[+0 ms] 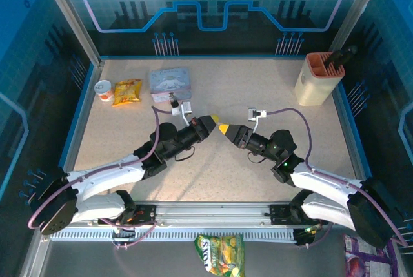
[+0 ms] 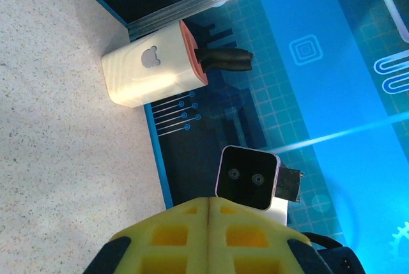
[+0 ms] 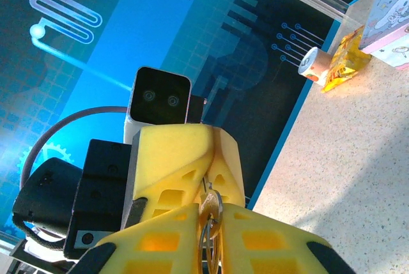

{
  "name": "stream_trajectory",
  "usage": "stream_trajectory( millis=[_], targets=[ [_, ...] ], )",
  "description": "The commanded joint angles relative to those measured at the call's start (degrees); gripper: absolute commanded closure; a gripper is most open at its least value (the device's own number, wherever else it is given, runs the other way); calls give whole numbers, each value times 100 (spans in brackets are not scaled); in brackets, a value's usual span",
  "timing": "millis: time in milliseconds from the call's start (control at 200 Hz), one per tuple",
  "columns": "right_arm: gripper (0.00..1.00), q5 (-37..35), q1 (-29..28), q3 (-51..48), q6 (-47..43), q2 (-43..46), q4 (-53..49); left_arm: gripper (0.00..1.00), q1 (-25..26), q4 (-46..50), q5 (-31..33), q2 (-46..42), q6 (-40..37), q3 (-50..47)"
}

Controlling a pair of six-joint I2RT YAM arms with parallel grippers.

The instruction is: Unlock the padlock with the key

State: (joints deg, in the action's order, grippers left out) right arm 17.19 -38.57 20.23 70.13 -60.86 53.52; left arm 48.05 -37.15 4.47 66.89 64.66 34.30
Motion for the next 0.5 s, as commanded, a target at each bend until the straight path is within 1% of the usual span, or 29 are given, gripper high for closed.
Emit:
stream_trajectory(
  millis=[0,60,250,390,400,455,495],
  targets=[
    [89,88,7,201,24,48,262,100,-32,-297,-59,147,122,-29],
    [91,135,7,211,1,39,267,100,-28,-337,-37,149,110,-63],
    [92,6,12,85,44,83,297,100,-28,-245,-16,55,66,-99],
    [100,-71,16,123,-23,151,13,100,-29,-169,-37,52,22,-143],
    [100,-85,16,122,-29,159,-20,99,-36,-150,-35,41,7,-139],
    [100,-126,43,191,-132,257,-466,86,-66,164,-56,-43,-155,-90],
    [100,-165,83,267,-294,380,-957,76,-107,613,-12,-175,-441,-2]
  ],
)
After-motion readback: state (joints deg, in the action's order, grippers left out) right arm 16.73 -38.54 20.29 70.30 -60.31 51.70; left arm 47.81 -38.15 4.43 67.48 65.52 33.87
